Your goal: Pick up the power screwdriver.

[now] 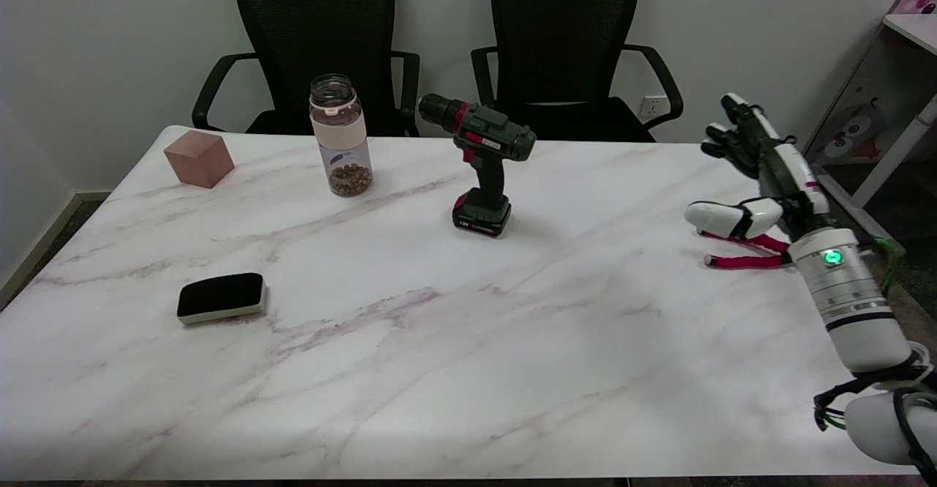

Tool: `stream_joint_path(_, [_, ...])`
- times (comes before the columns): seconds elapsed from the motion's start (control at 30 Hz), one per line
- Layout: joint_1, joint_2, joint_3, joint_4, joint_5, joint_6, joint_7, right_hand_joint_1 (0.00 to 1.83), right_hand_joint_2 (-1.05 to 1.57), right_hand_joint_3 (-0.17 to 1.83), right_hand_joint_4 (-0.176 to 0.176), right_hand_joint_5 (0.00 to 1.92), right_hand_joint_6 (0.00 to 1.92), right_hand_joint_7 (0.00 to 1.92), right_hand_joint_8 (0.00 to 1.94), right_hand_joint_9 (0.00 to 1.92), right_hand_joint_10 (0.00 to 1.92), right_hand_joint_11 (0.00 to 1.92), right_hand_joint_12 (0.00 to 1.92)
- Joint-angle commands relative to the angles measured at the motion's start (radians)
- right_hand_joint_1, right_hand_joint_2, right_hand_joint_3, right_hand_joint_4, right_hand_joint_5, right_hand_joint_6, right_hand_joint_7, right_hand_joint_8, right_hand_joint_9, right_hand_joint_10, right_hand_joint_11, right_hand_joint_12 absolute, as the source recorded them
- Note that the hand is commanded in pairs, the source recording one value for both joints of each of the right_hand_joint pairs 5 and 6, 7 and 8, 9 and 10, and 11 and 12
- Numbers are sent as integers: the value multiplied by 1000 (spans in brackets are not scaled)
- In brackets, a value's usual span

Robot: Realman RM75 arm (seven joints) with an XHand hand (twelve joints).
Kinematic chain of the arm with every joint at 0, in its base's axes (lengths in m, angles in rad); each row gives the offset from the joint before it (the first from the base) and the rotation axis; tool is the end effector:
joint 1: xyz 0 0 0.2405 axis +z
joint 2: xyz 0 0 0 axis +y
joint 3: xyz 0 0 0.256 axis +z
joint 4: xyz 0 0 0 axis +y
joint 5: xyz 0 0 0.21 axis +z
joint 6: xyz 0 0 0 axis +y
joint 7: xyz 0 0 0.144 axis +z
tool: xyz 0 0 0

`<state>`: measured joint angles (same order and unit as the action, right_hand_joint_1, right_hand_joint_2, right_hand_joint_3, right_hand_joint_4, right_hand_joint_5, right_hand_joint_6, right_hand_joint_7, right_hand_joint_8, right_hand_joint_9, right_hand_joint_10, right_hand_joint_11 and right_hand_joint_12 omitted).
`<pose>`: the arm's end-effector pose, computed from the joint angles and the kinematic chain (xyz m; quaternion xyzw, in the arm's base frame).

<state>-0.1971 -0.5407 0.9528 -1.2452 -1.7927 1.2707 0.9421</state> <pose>-0.2398 -0.2383 0.4867 0.6016 -0.1981 0.4957 0.5942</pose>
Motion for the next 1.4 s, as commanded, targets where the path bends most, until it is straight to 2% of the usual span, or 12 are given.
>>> stream_joint_path(0.03, [235,-228,-90,129,-155,-252,11,881,-186,667,-2,18,18,18,18,270,270,348,348])
stream_joint_path(0.4, [458,-370,-272,347,-160,-257,117,884,-214,671,6,53,53,53,53,272,272,315,315])
stream_joint_path(1.4, [752,-587,-384,570,-177,-497,156,904,-391,687,79,111,111,111,111,227,227,199,199])
